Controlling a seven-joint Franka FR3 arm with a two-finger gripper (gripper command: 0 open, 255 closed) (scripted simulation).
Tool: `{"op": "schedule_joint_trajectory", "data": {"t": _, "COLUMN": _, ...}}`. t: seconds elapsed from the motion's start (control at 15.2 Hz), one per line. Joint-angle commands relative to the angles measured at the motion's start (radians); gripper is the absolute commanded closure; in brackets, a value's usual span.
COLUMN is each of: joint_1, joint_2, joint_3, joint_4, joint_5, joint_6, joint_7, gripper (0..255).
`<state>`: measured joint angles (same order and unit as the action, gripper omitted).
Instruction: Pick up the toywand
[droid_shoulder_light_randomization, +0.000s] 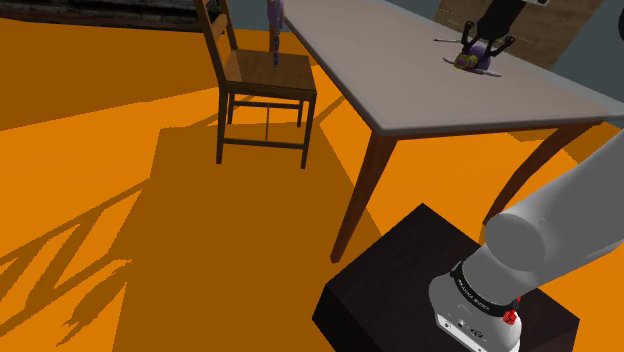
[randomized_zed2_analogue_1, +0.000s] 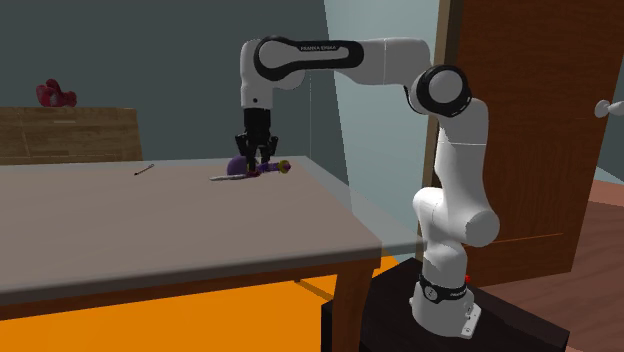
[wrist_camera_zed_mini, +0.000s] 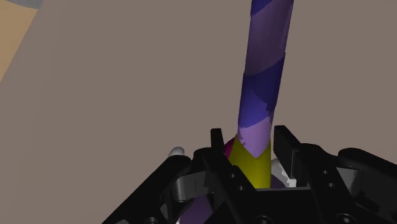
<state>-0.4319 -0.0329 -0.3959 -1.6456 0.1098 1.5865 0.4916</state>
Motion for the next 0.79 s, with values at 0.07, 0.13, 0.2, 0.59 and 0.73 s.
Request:
{"op": "schedule_joint_trajectory", "data": {"t": 0.07, "joint_1": -0.002, "joint_2": 0.009, "joint_3": -0.002, "joint_4": 0.052, "joint_5": 0.003, "joint_6": -0.044, "joint_7": 0.001, "gripper": 255}}
{"op": "schedule_joint_trajectory", "data": {"t": 0.13, "joint_1": -0.002, "joint_2": 0.013, "joint_3": -0.003, "joint_4": 0.070, "joint_5": 0.005, "joint_6": -0.058, "joint_7": 0.001, "gripper": 255}}
{"op": "schedule_joint_trajectory", "data": {"t": 0.2, "joint_1": -0.003, "joint_2": 0.017, "joint_3": -0.004, "joint_4": 0.089, "joint_5": 0.007, "joint_6": -0.073, "joint_7": 0.001, "gripper": 255}}
{"op": "schedule_joint_trajectory", "data": {"t": 0.59, "joint_1": -0.009, "joint_2": 0.052, "joint_3": -0.010, "joint_4": 0.212, "joint_5": 0.021, "joint_6": -0.165, "joint_7": 0.001, "gripper": 255}}
{"op": "schedule_joint_trajectory", "data": {"t": 0.73, "joint_1": -0.009, "joint_2": 0.053, "joint_3": -0.010, "joint_4": 0.215, "joint_5": 0.022, "joint_6": -0.167, "joint_7": 0.001, "gripper": 255}}
